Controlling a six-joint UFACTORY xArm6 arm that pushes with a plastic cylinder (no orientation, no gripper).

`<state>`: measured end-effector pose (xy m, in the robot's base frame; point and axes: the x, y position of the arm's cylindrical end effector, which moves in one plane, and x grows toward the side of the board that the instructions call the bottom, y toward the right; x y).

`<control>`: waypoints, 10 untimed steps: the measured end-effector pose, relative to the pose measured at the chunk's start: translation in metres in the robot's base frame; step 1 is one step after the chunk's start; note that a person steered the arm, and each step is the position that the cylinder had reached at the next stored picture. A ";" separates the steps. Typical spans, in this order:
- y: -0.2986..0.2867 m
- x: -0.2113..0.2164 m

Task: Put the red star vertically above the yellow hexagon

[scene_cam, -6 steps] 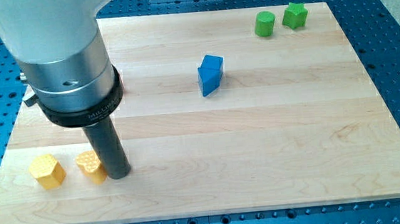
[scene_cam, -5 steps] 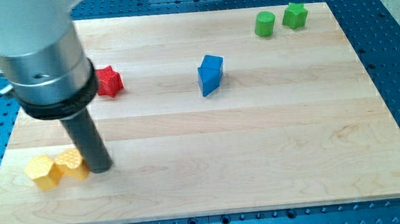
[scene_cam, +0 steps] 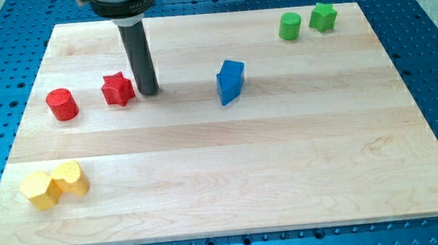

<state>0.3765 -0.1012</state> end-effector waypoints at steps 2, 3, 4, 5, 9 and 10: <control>0.084 -0.091; 0.067 -0.059; 0.018 -0.015; -0.019 -0.029; -0.072 0.040; -0.095 0.075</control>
